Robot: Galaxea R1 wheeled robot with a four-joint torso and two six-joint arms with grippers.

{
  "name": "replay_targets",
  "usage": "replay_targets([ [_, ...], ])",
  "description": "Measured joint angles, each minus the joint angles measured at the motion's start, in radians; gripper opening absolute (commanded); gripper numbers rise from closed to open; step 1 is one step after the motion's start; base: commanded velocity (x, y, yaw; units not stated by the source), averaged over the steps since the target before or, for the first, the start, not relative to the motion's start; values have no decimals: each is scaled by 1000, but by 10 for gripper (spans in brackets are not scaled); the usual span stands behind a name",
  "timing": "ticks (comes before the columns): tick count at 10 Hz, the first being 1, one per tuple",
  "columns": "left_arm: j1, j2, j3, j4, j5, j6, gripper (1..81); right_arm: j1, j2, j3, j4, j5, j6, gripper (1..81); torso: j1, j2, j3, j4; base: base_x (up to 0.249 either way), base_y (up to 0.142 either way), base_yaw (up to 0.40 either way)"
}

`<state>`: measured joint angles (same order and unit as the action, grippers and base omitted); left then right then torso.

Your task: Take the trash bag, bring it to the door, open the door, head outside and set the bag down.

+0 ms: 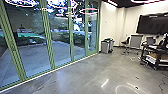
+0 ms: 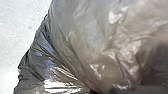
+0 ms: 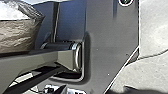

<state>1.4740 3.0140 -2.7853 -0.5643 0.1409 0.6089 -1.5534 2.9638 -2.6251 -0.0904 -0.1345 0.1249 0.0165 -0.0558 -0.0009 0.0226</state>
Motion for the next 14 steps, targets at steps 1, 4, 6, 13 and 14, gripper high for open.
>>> replay_targets([
  [1,-6,0,0,0,-6,0,10,5,-1,0,0,6,0,811,0,0,0,0,137,0,0],
  [4,2,0,0,0,-1,1,10,-5,0,0,0,3,0,811,0,0,0,0,141,0,0],
  [6,1,0,0,0,-3,1,10,-3,0,0,0,3,0,811,0,0,0,0,143,0,0],
  [13,0,0,0,0,-3,1,10,-3,1,-2,0,3,0,811,0,0,0,0,143,-10,0],
  [14,1,0,0,0,-2,1,10,-3,4,-2,0,3,0,811,0,0,0,0,144,-74,0],
])
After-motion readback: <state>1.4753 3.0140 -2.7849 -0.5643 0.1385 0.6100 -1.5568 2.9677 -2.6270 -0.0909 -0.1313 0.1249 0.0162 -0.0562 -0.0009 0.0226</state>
